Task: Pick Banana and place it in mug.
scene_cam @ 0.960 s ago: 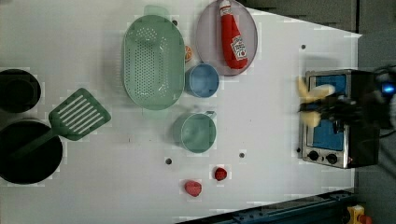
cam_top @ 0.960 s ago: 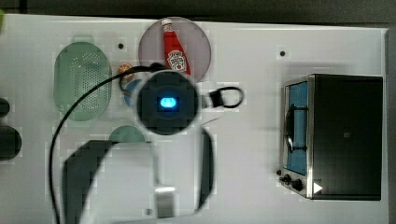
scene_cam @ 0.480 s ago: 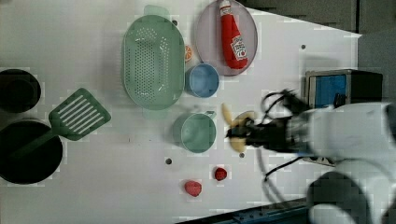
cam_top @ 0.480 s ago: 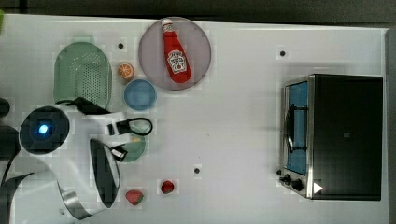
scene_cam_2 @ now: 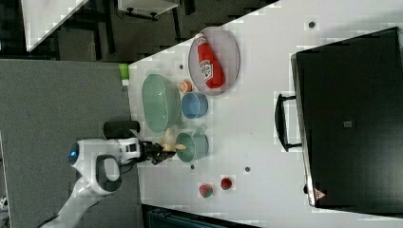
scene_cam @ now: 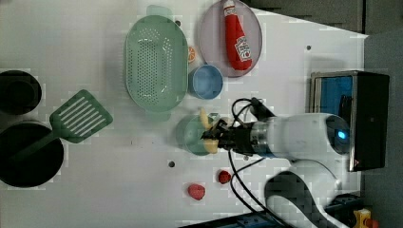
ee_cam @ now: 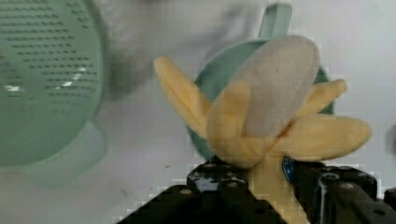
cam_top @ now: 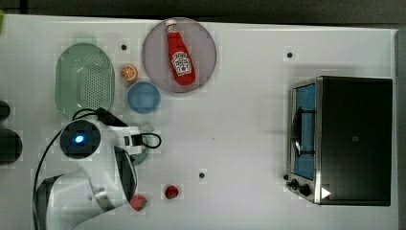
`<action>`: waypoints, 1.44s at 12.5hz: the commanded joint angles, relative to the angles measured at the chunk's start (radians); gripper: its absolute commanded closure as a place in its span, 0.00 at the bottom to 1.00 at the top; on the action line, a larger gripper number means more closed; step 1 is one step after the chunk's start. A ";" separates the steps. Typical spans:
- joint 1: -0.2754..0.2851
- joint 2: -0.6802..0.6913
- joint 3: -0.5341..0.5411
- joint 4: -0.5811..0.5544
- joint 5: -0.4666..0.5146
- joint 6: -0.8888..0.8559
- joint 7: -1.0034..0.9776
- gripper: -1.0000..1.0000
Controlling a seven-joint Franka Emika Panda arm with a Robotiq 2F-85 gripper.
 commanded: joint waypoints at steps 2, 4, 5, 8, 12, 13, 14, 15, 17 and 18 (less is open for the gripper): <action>-0.017 0.018 -0.015 -0.010 -0.015 0.074 0.094 0.39; -0.017 0.025 -0.017 -0.010 -0.015 0.087 0.094 0.17; -0.017 0.025 -0.017 -0.010 -0.015 0.087 0.094 0.05; -0.023 -0.010 -0.024 0.010 -0.013 0.089 0.094 0.00; -0.042 -0.181 -0.084 0.114 -0.015 -0.168 0.055 0.00; -0.046 -0.223 -0.113 0.161 -0.015 -0.256 0.015 0.00; -0.051 -0.258 -0.149 0.213 -0.015 -0.340 -0.029 0.00; -0.058 -0.286 -0.194 0.268 -0.018 -0.429 -0.076 0.00; -0.069 -0.326 -0.291 0.376 -0.051 -0.600 -0.172 0.00; -0.071 -0.339 -0.332 0.423 -0.093 -0.682 -0.224 0.00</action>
